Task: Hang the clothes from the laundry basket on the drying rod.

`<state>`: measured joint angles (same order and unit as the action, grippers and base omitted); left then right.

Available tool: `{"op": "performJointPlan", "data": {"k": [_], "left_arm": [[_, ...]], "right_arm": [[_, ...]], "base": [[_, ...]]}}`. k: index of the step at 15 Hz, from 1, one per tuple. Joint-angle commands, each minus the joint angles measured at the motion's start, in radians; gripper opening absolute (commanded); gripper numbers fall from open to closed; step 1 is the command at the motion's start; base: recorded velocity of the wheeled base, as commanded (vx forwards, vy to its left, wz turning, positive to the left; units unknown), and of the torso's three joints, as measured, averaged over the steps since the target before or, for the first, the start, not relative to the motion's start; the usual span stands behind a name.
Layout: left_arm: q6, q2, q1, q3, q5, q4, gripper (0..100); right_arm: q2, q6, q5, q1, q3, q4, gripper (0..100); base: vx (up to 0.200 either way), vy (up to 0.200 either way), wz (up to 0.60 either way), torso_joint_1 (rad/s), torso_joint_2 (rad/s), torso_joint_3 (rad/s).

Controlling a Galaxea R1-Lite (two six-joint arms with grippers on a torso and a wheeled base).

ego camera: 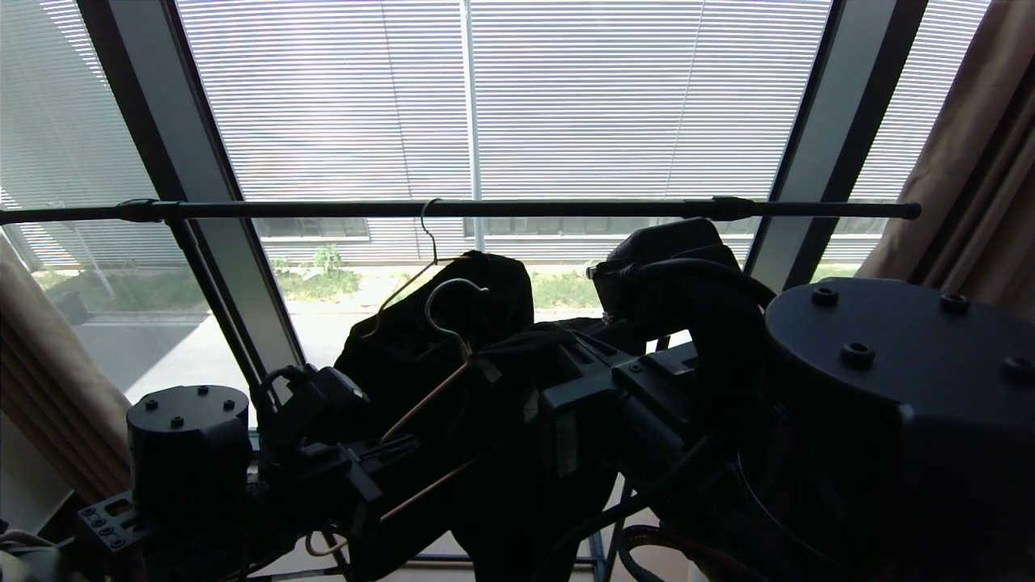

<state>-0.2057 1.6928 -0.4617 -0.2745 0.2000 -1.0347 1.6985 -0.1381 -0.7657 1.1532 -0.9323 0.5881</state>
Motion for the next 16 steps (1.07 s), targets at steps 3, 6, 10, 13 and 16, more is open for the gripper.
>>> {"op": "performJointPlan", "data": {"k": [3, 6, 10, 13, 16], "left_arm": [[0.006, 0.073, -0.057, 0.003, -0.048, -0.093, 0], [0.008, 0.087, -0.080, 0.023, -0.056, -0.151, 0], [0.008, 0.082, -0.114, 0.054, -0.056, -0.226, 0], [0.008, 0.082, -0.114, 0.058, -0.056, -0.243, 0], [0.006, 0.082, -0.115, 0.064, -0.056, -0.245, 0]], "right_arm": [[0.056, -0.009, 0.000, 0.008, -0.020, 0.004, 0], [0.086, -0.015, 0.000, 0.016, -0.037, 0.004, 0], [0.110, -0.017, -0.001, 0.016, -0.060, 0.004, 0], [0.115, -0.023, -0.004, 0.014, -0.060, 0.004, 0], [0.115, -0.028, -0.009, 0.011, -0.059, 0.004, 0]], "base": [[0.000, 0.000, 0.00, 0.000, 0.00, 0.000], [0.000, 0.000, 0.00, 0.000, 0.00, 0.000], [0.000, 0.000, 0.00, 0.000, 0.00, 0.000], [0.000, 0.000, 0.00, 0.000, 0.00, 0.000], [0.000, 0.000, 0.00, 0.000, 0.00, 0.000]]}}
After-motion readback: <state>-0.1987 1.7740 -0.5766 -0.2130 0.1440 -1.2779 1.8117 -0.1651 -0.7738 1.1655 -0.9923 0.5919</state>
